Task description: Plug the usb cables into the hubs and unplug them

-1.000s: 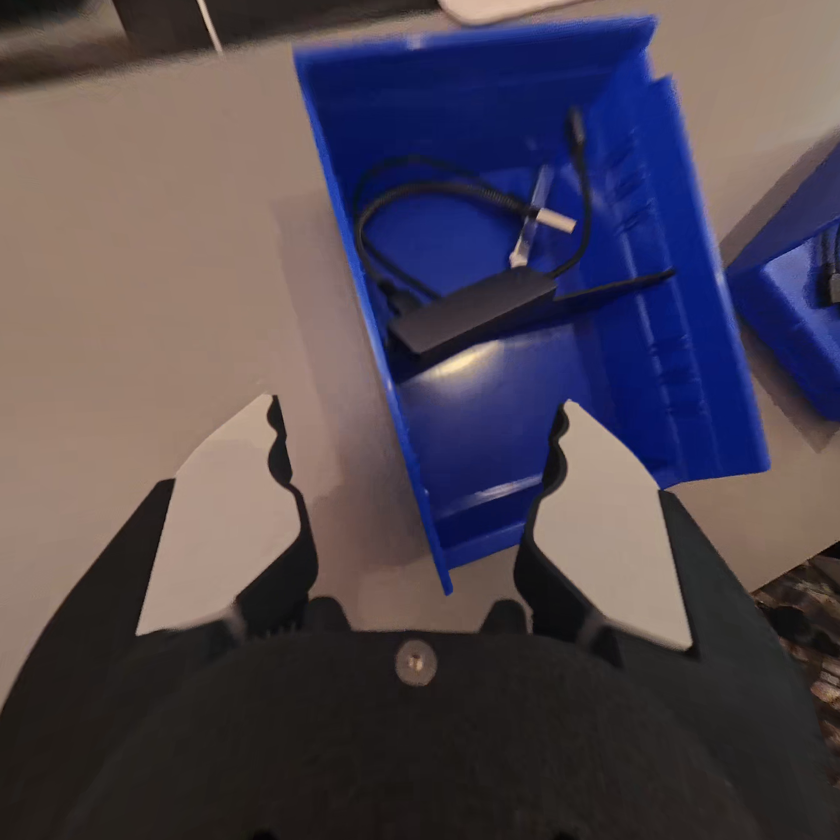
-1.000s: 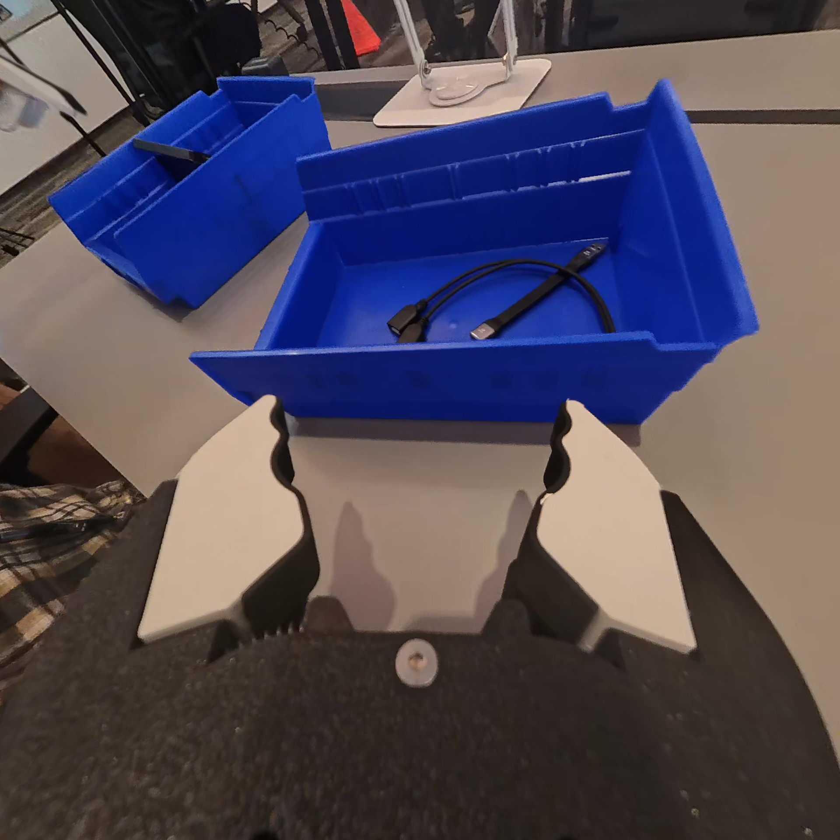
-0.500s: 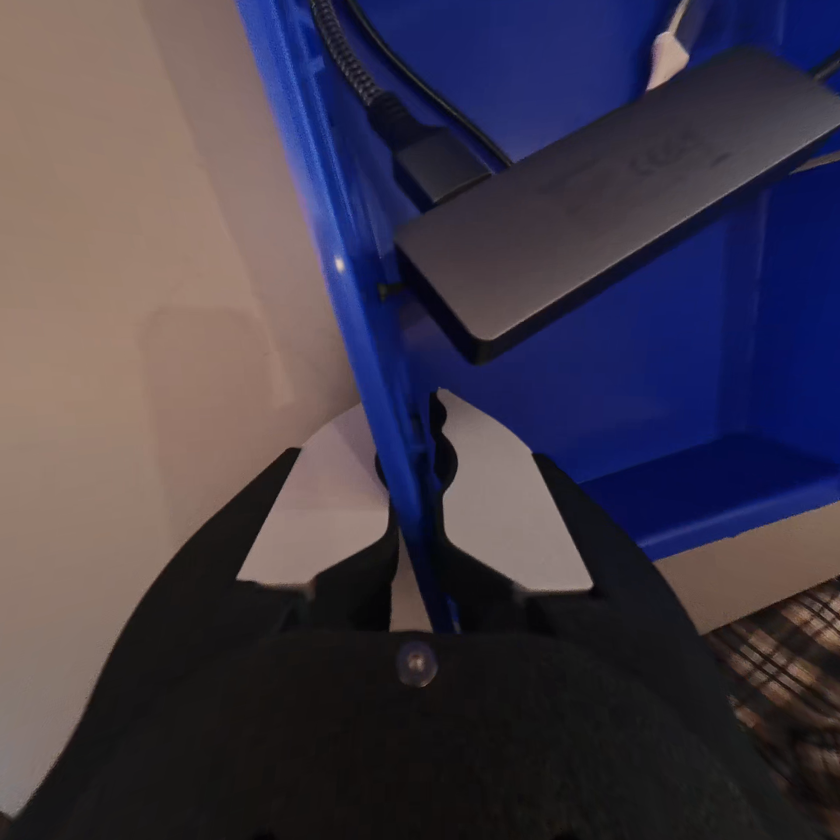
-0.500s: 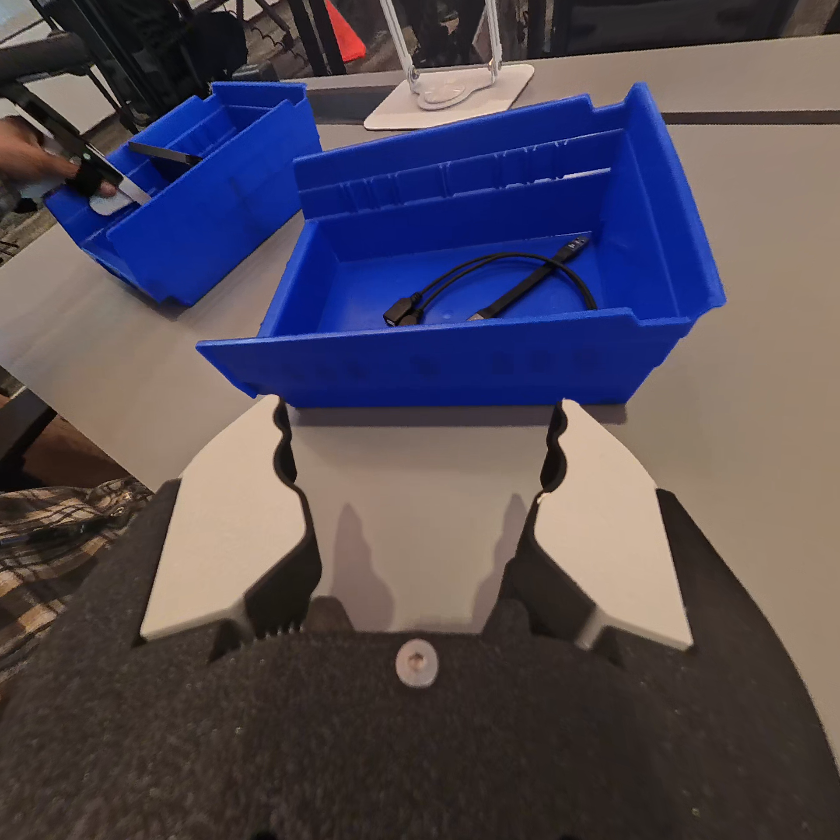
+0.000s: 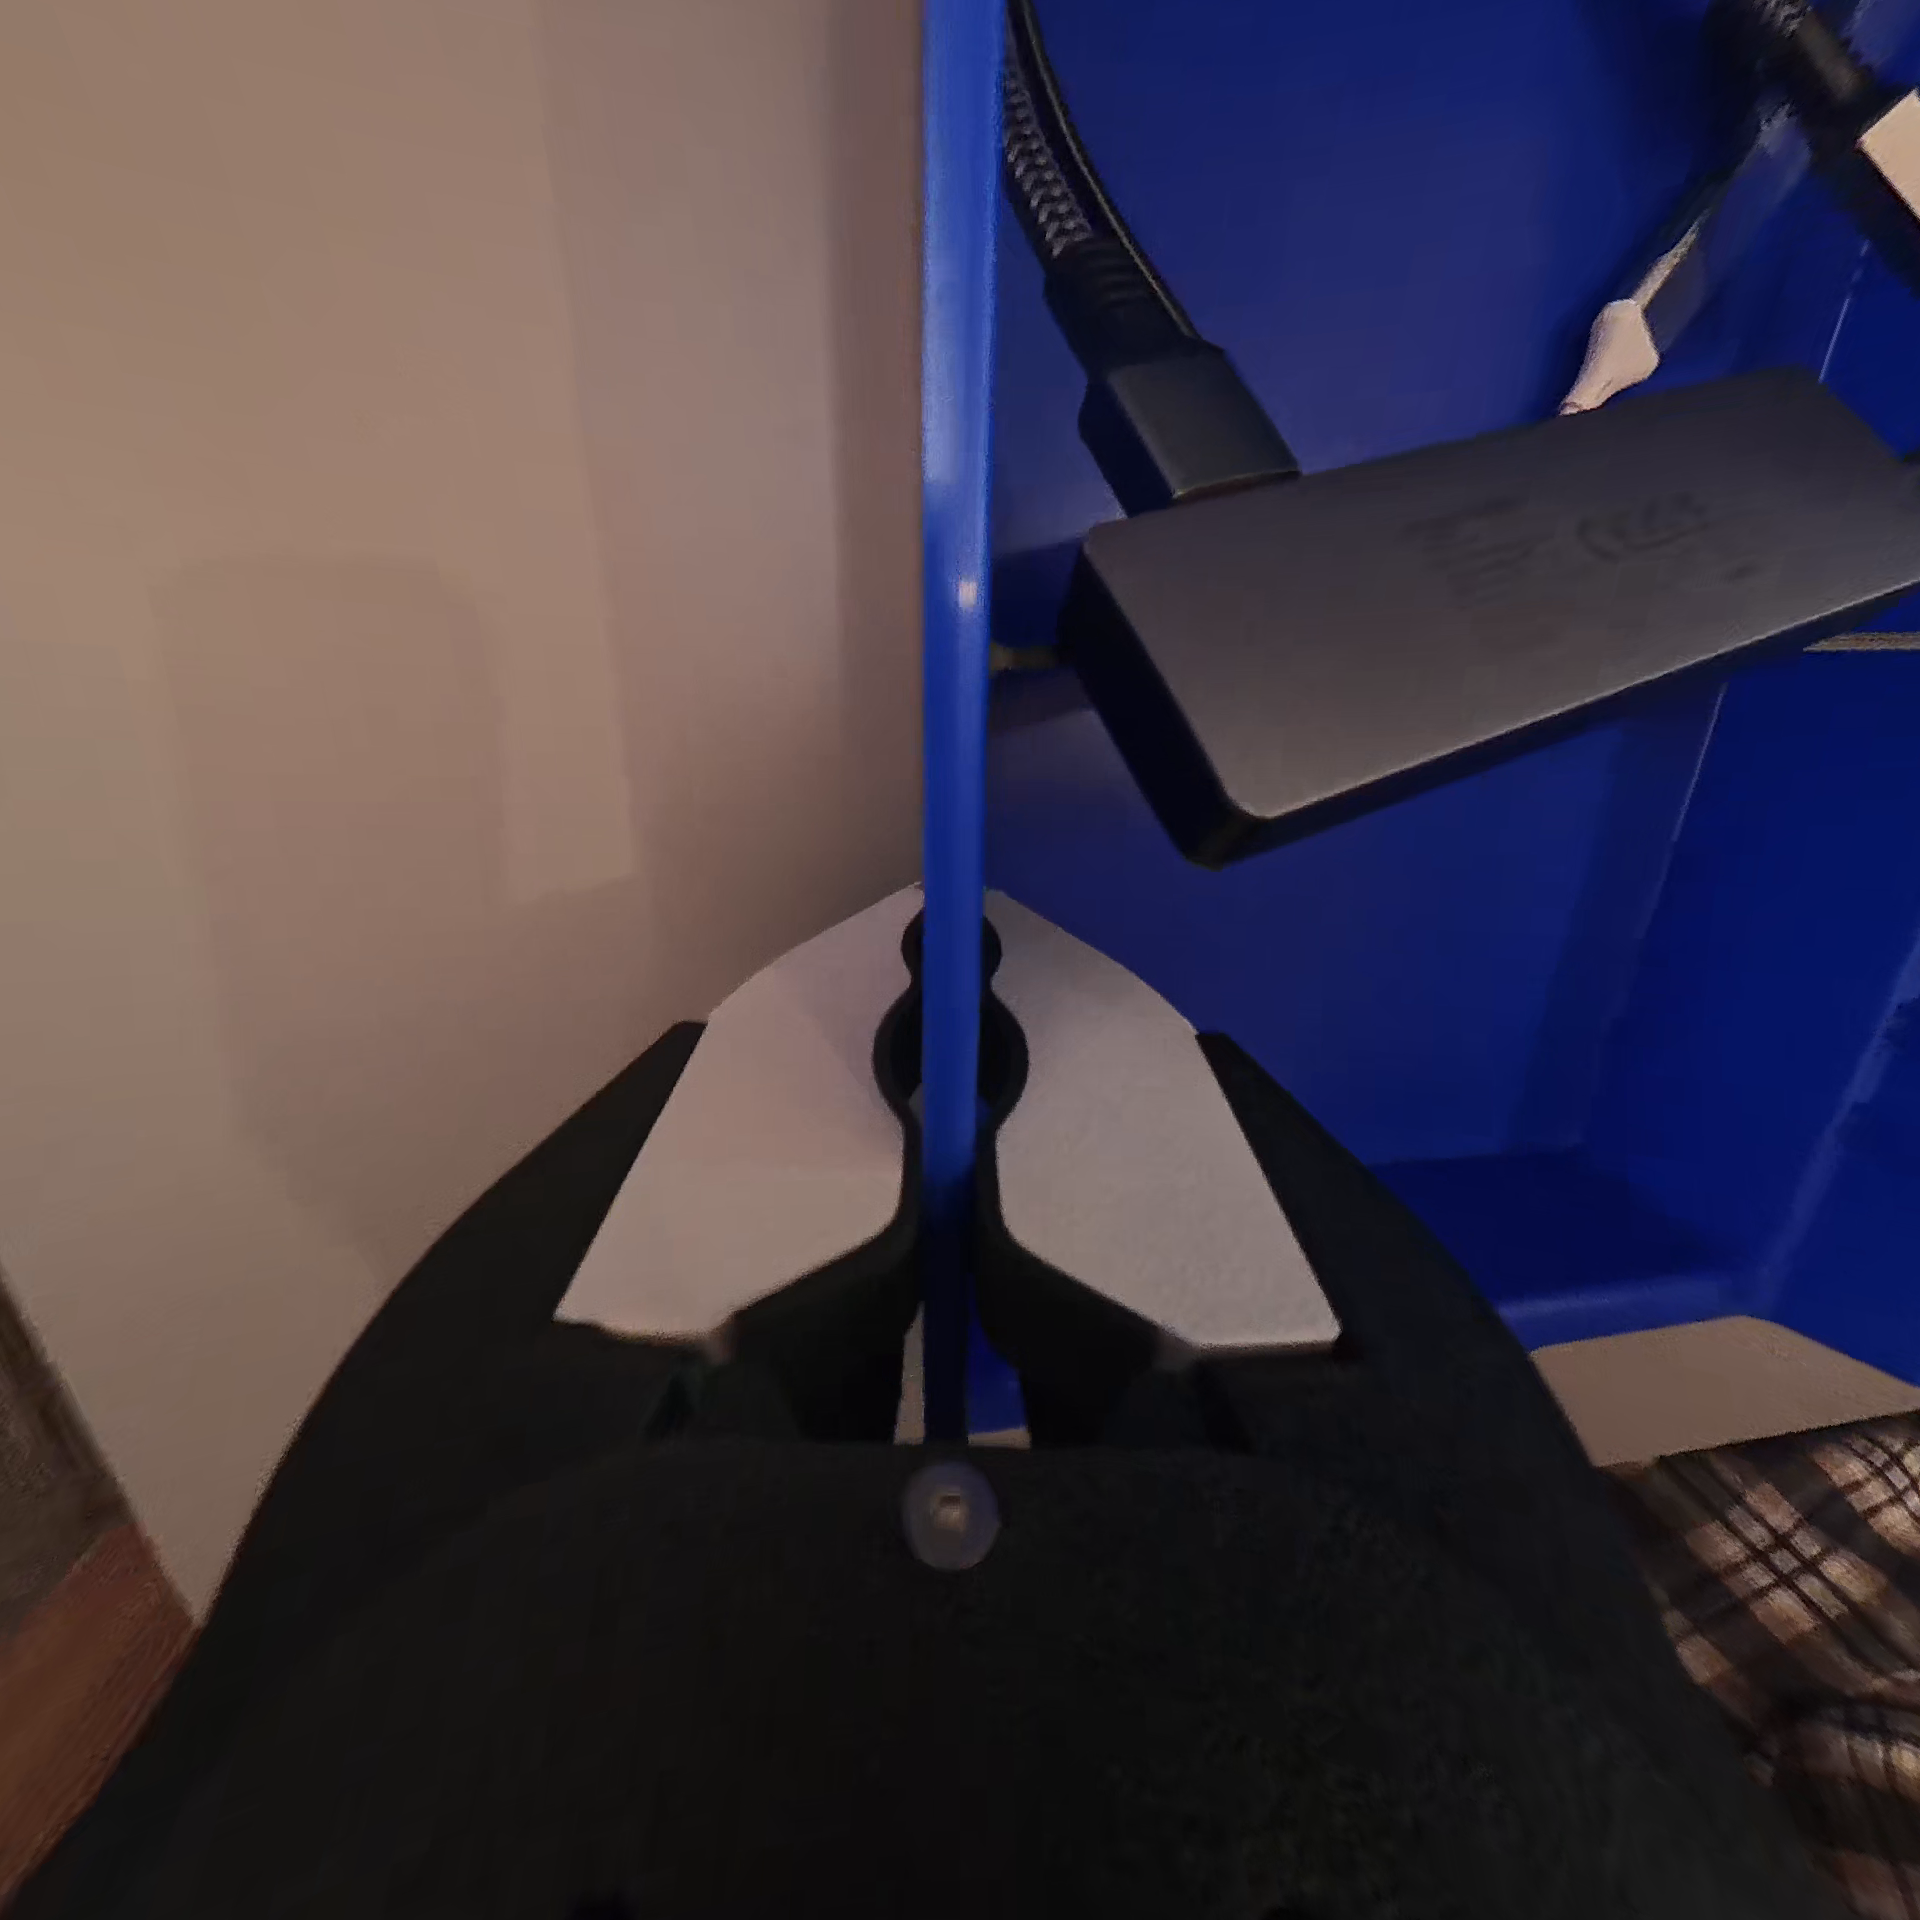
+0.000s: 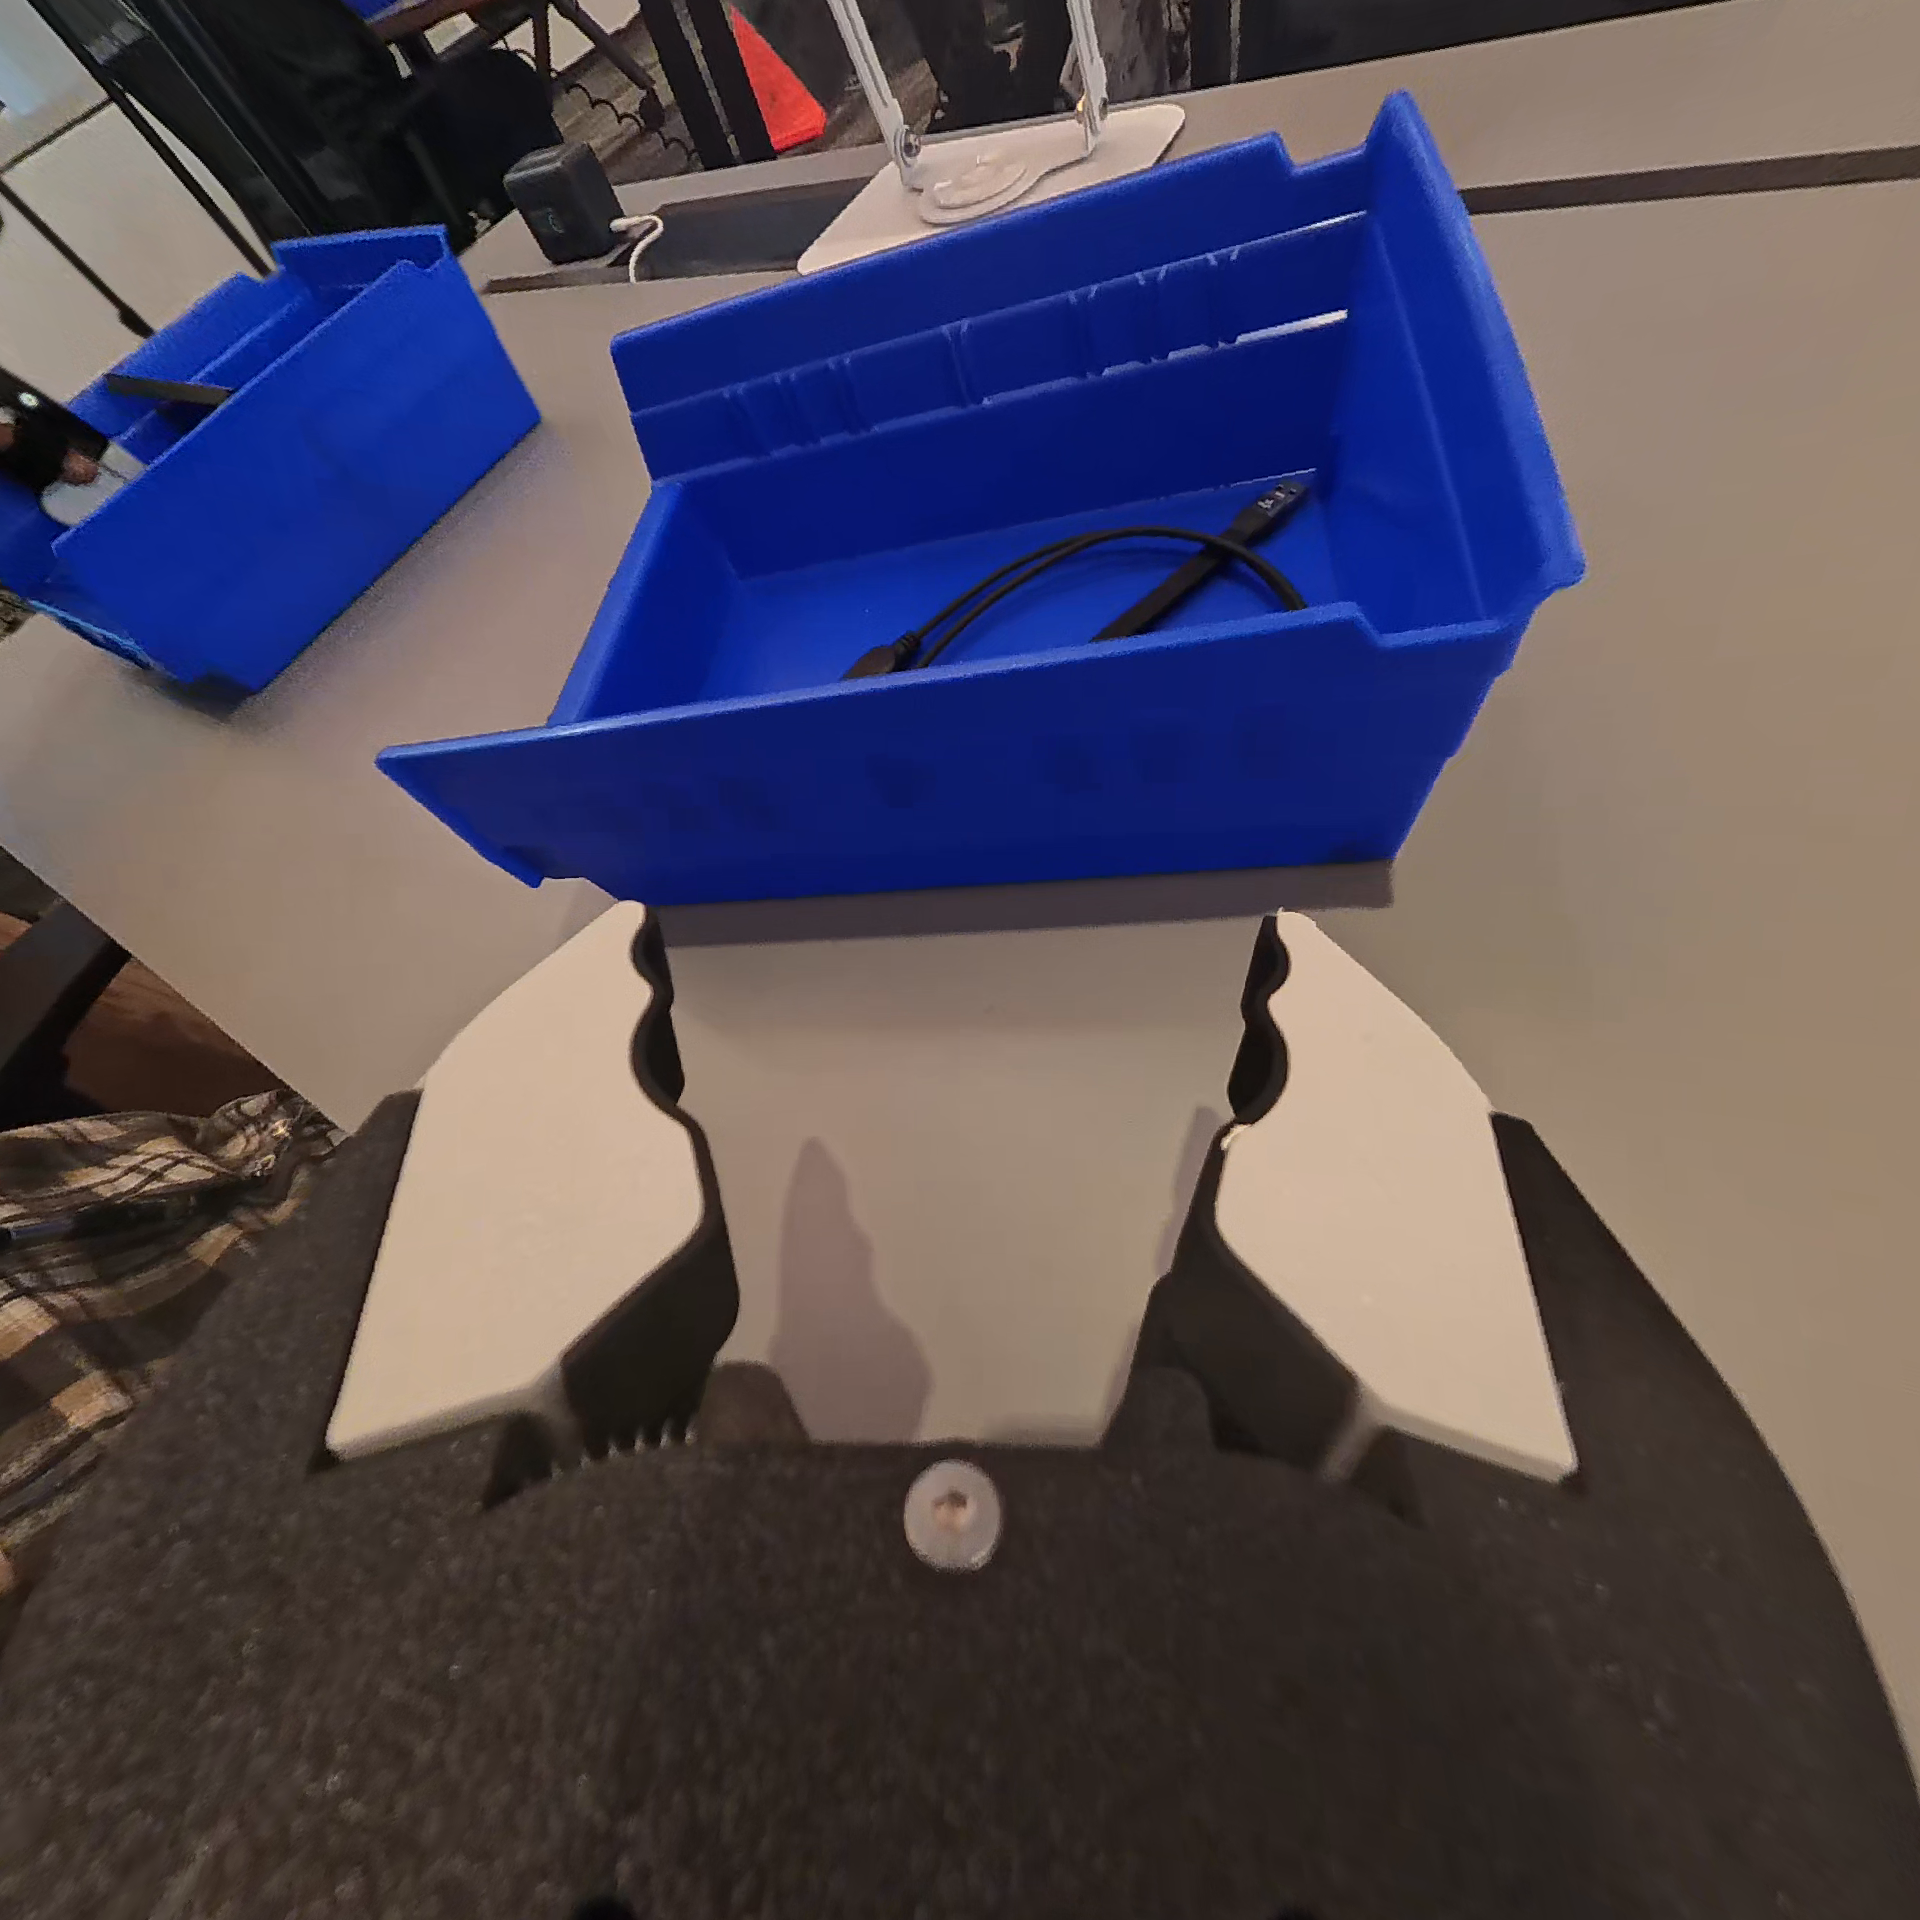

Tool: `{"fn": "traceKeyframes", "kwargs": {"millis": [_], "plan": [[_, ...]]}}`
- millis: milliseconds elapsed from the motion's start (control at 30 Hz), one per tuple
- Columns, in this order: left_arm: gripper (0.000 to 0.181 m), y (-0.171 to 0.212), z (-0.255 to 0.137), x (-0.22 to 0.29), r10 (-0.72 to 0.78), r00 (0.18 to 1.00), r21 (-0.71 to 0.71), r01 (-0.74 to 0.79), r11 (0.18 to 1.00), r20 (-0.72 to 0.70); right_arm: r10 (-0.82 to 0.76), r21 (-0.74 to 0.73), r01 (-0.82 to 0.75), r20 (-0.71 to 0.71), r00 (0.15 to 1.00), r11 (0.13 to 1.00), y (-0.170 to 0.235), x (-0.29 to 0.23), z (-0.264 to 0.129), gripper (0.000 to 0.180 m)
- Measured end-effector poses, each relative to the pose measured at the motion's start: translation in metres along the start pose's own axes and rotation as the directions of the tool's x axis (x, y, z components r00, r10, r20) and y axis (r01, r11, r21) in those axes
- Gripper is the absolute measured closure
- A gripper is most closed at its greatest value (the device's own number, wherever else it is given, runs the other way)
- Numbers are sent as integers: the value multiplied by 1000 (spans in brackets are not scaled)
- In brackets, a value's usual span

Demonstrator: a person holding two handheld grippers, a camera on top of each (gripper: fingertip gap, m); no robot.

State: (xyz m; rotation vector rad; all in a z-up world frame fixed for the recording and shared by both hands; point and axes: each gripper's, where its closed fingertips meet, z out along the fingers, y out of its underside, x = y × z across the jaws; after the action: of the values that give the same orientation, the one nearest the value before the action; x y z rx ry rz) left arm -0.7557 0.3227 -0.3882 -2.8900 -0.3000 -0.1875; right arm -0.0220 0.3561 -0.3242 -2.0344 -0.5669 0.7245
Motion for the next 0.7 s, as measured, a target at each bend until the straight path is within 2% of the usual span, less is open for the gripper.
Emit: {"fn": "traceKeyframes", "kwargs": {"millis": [333,700], "plan": [[177,10,-24,-86,-96,994,21,94,995,61,1,-37,-2,-23,1000,999,-1,-6,9,76],[177,3,-16,-111,-52,999,11,52,999,5,-26,-69,22,-49,998,997,-18,-25,22,77]]}}
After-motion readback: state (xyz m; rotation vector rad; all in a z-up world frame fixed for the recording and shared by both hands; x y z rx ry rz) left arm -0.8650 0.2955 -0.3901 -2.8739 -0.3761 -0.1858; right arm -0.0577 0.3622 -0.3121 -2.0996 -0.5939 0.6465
